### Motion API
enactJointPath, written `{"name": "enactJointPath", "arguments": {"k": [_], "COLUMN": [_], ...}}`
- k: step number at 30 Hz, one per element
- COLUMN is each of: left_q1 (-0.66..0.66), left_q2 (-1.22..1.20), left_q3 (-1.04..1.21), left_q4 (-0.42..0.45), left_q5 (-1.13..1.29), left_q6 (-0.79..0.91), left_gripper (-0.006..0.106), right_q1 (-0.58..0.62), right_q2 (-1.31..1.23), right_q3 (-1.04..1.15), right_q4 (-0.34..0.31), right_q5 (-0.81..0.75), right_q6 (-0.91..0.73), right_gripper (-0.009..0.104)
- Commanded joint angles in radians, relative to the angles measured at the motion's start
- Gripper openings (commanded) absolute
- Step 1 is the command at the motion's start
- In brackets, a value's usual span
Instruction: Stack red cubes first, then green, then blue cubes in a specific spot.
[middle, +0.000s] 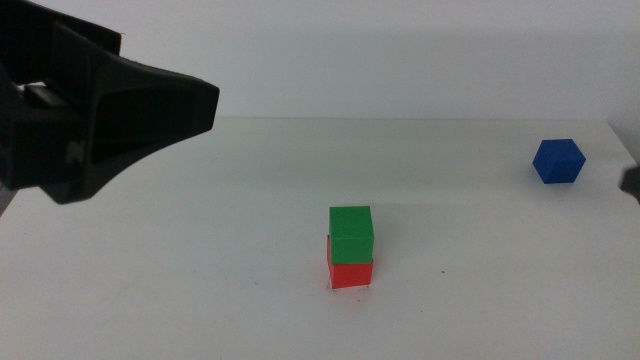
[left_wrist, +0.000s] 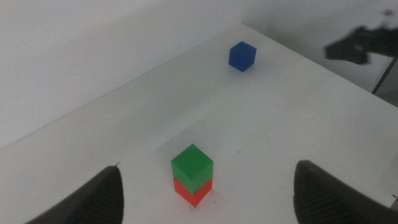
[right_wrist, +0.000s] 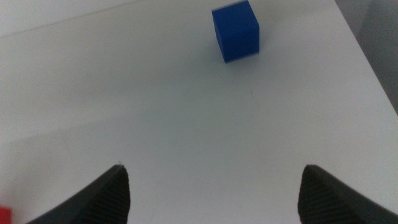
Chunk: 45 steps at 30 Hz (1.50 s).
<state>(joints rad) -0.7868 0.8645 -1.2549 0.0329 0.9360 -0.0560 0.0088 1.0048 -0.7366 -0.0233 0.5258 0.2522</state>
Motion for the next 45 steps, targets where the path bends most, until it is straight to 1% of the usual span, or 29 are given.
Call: {"name": "enactJointPath", "arguments": {"k": [1, 7, 12, 15, 18, 20, 23, 25, 27, 29, 31, 34, 35, 36, 37, 38, 39, 41, 43, 44, 45], "left_q1": [0.003, 0.003, 0.003, 0.003, 0.003, 0.003, 0.003, 0.003, 0.003, 0.003, 0.003, 0.003, 0.003, 0.003, 0.003, 0.003, 0.003, 0.003, 0.003, 0.003, 0.003], "left_q2": [-0.004, -0.004, -0.004, -0.004, -0.004, -0.004, -0.004, -0.004, -0.004, -0.004, -0.004, -0.004, -0.004, -0.004, -0.004, -0.004, -0.004, -0.004, -0.004, -0.004, -0.004], "left_q3": [0.004, 0.004, 0.004, 0.004, 0.004, 0.004, 0.004, 0.004, 0.004, 0.004, 0.004, 0.004, 0.004, 0.004, 0.004, 0.004, 0.004, 0.004, 0.004, 0.004, 0.004], "left_q4": [0.003, 0.003, 0.003, 0.003, 0.003, 0.003, 0.003, 0.003, 0.003, 0.003, 0.003, 0.003, 0.003, 0.003, 0.003, 0.003, 0.003, 0.003, 0.003, 0.003, 0.003], "left_q5": [-0.013, -0.013, -0.014, -0.014, -0.014, -0.014, -0.014, -0.014, -0.014, -0.014, -0.014, -0.014, -0.014, -0.014, -0.014, -0.014, -0.014, -0.014, -0.014, -0.014, -0.014], "left_q6": [-0.001, -0.001, 0.002, 0.002, 0.002, 0.002, 0.002, 0.002, 0.002, 0.002, 0.002, 0.002, 0.002, 0.002, 0.002, 0.002, 0.002, 0.002, 0.002, 0.002, 0.002], "left_gripper": [0.094, 0.094, 0.094, 0.094, 0.094, 0.094, 0.094, 0.094, 0.094, 0.094, 0.094, 0.094, 0.094, 0.094, 0.094, 0.094, 0.094, 0.094, 0.094, 0.094, 0.094], "right_q1": [-0.006, -0.018, -0.057, -0.08, -0.099, -0.108, -0.109, -0.109, -0.109, -0.109, -0.109, -0.109, -0.109, -0.109, -0.108, -0.105, -0.099, -0.071, -0.012, 0.024, 0.078], "right_q2": [0.136, 0.554, 0.912, 1.081, 1.219, 1.297, 1.376, 1.413, 1.44, 1.454, 1.462, 1.457, 1.453, 1.439, 1.42, 1.4, 1.368, 1.291, 1.196, 1.153, 1.099], "right_q3": [-0.094, -0.498, -0.903, -1.101, -1.258, -1.34, -1.431, -1.463, -1.477, -1.477, -1.477, -1.477, -1.477, -1.477, -1.477, -1.477, -1.477, -1.471, -1.421, -1.384, -1.332], "right_q4": [-0.014, -0.037, -0.04, -0.042, -0.039, -0.023, -0.022, -0.003, 0.034, 0.057, 0.072, 0.072, 0.067, 0.06, 0.06, 0.064, 0.067, 0.067, 0.061, 0.047, 0.013], "right_q5": [-0.044, 0.188, 0.381, 0.457, 0.508, 0.541, 0.548, 0.548, 0.551, 0.551, 0.552, 0.556, 0.564, 0.573, 0.584, 0.605, 0.637, 0.693, 0.695, 0.695, 0.695], "right_q6": [-0.039, -0.145, -0.24, -0.291, -0.318, -0.351, -0.38, -0.384, -0.405, -0.43, -0.435, -0.418, -0.413, -0.408, -0.401, -0.399, -0.394, -0.354, -0.288, -0.245, -0.193], "right_gripper": [0.093, 0.093, 0.093, 0.093, 0.093, 0.093, 0.093, 0.093, 0.092, 0.086, 0.072, 0.04, 0.031, 0.019, 0.009, 0.004, 0.002, 0.003, 0.003, 0.002, 0.002]}}
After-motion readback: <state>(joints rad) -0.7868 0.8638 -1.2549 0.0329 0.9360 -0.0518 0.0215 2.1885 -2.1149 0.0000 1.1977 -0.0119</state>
